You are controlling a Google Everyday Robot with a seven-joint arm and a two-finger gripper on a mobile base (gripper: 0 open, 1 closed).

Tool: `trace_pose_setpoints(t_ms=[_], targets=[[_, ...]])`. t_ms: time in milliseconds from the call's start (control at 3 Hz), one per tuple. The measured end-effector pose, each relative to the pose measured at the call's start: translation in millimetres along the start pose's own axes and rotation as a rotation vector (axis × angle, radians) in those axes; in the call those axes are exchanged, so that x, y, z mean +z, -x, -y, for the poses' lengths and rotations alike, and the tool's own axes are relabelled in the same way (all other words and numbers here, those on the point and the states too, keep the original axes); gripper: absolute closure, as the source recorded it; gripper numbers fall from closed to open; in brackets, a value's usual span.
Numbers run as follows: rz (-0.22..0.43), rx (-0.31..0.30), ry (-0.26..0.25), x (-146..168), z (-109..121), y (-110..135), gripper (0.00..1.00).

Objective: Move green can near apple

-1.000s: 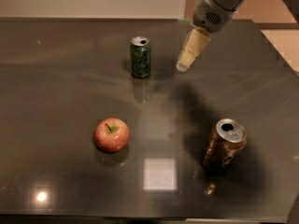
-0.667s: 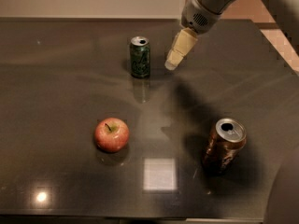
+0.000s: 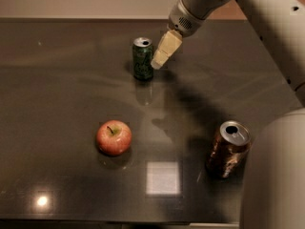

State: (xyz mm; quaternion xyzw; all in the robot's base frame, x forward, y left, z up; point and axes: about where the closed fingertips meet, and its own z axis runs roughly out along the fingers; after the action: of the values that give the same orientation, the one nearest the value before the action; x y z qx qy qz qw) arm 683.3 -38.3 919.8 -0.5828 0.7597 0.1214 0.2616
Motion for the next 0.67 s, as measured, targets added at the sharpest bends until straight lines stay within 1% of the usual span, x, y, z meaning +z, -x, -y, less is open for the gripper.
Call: trace_pose_setpoints(t_ms=[333, 667], targets=[[0.015, 0.003, 0.052, 44.8, 1.4, 22.6, 0.00], [0.016, 0.005, 0.060, 53.4, 2.5, 27.2, 0.01]])
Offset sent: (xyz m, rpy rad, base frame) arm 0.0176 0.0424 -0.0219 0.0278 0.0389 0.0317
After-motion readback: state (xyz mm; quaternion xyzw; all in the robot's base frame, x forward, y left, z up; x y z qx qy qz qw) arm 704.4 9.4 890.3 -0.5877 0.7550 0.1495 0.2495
